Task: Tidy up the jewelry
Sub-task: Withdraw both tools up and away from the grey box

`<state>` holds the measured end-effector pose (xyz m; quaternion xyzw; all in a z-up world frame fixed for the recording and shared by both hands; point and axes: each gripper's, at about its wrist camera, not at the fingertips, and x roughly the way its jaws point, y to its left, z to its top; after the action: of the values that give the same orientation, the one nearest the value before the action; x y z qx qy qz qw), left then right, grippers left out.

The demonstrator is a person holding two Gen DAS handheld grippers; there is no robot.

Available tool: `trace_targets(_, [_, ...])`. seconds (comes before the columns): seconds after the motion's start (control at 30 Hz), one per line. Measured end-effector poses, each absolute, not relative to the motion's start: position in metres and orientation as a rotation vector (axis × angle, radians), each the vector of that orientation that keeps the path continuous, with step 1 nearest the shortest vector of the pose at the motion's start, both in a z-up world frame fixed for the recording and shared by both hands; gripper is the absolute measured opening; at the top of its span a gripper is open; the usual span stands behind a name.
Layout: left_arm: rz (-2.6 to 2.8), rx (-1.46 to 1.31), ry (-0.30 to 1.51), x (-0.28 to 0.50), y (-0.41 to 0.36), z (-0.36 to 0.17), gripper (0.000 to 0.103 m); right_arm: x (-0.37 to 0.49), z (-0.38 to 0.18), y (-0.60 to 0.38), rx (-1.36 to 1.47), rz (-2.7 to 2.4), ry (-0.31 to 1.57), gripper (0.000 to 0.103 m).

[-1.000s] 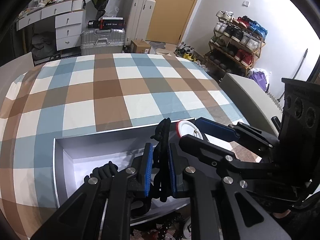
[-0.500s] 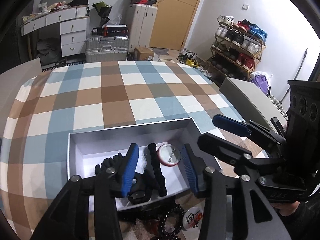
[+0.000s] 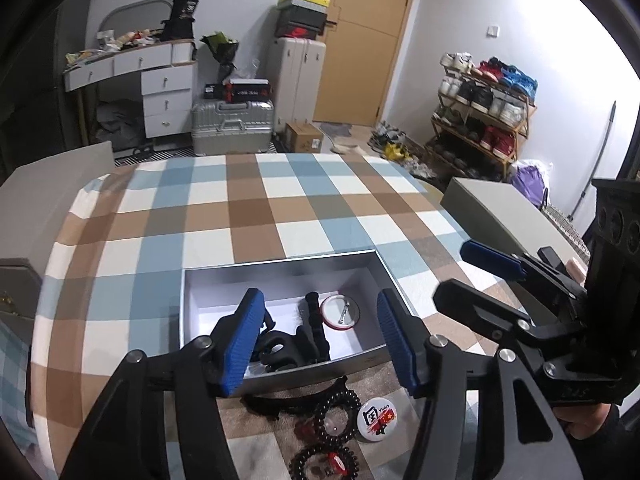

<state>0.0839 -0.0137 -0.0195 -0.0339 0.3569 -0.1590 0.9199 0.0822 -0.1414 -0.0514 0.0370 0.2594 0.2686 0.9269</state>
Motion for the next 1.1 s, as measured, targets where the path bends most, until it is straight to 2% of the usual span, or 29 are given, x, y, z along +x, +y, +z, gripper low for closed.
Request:
trace_targets(0.13, [-0.28, -0.073, 0.703, 0.075, -0.01, -0.015, 0.055, 0.069, -0.046, -0.144, 0.079, 0.548, 0.515, 0.087])
trace_targets(0.2, [-0.253, -0.087, 0.681, 0.07, -0.005, -0.013, 0.059, 0.063, -0.044, -0.145, 0.079, 0.545, 0.506, 0.097])
trace_targets(0.27, [-0.222, -0.099, 0.661, 0.064, 0.0, -0.011, 0.072, 0.055, -0.041, -0.146, 0.091, 0.55, 0.496, 0.098])
trace_targets(0.43, [-0.16, -0.108, 0.621, 0.049, 0.008, -0.01, 0.078, 0.037, -0.036, -0.142, 0.072, 0.548, 0.47, 0.101])
trace_targets(0.6, [-0.044, -0.119, 0.547, 0.028, 0.018, -0.01, 0.1, 0.017, -0.037, -0.136, 0.028, 0.559, 0.442, 0.103])
trace_targets(0.77, [-0.041, -0.097, 0.512, 0.011, 0.021, -0.015, 0.101, 0.007, -0.051, -0.133, -0.001, 0.566, 0.468, 0.103])
trace_targets(1.1, [-0.021, -0.173, 0.6, -0.009, 0.043, -0.052, 0.101, 0.017, -0.104, -0.124, -0.004, 0.577, 0.647, 0.103])
